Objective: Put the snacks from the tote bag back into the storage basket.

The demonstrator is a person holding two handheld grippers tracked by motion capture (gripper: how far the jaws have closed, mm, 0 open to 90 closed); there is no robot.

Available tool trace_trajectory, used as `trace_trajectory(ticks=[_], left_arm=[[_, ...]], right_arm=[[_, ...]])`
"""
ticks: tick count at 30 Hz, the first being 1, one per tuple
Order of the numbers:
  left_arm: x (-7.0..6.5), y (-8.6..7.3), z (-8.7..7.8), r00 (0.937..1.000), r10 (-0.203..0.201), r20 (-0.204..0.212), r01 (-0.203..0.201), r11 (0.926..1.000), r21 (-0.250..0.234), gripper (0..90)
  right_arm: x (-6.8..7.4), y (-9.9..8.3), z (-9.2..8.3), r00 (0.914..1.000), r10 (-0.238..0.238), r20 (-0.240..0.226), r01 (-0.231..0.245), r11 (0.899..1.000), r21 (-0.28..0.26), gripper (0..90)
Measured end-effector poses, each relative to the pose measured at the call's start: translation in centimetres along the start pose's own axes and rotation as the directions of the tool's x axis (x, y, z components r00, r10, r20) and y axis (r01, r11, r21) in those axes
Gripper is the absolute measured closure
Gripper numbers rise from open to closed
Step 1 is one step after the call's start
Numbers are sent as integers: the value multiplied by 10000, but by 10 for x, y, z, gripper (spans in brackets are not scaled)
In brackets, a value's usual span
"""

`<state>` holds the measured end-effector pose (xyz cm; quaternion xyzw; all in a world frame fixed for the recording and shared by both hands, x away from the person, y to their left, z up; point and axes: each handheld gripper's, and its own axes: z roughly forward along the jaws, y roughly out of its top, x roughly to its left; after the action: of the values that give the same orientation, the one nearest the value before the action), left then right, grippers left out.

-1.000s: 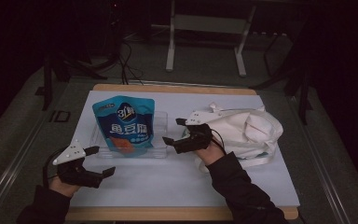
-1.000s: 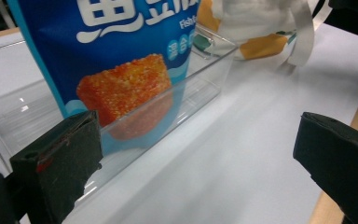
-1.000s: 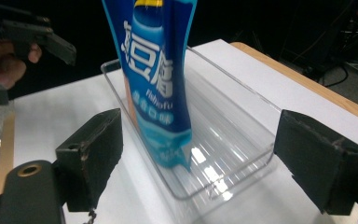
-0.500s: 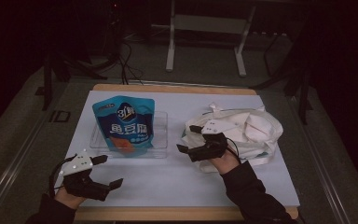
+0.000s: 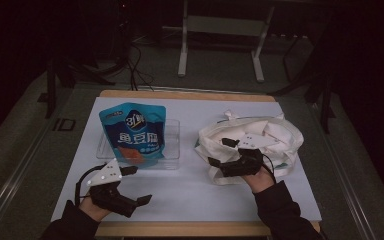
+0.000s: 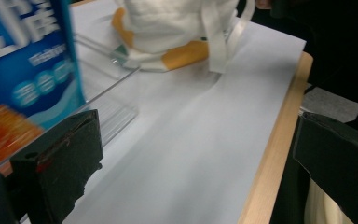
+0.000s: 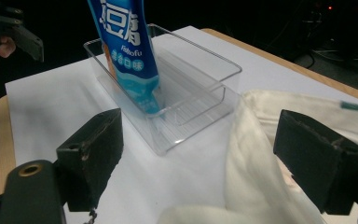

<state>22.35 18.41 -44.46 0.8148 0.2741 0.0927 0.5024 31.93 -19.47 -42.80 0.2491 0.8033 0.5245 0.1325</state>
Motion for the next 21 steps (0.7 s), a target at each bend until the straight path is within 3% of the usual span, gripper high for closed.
trace_trajectory(ticks=[2, 7, 8, 14, 21], left_arm=[[-4, 6, 10, 9995, 218, 226, -221, 9997, 145, 16], [-6, 11, 21, 9984, 259, 500, -267, 9995, 150, 16], [-9, 16, 31, 9966, 396, 719, -412, 9989, 211, 16], [-14, 24, 50, 9922, 495, 1143, -535, 9980, 328, 16], [-19, 29, 70, 9905, 564, 1251, -601, 9979, 257, 16]], right_arm=[[-2, -4, -7, 9999, 29, 150, -29, 10000, -11, 156], [-5, -7, -13, 9996, 39, 291, -37, 10000, -56, 156], [-7, -12, -21, 9992, 68, 392, -65, 10000, -57, 156], [-11, -22, -38, 9976, 200, 670, -193, 9998, -109, 156], [-17, -34, -55, 9921, 297, 1222, -257, 9991, -339, 156]])
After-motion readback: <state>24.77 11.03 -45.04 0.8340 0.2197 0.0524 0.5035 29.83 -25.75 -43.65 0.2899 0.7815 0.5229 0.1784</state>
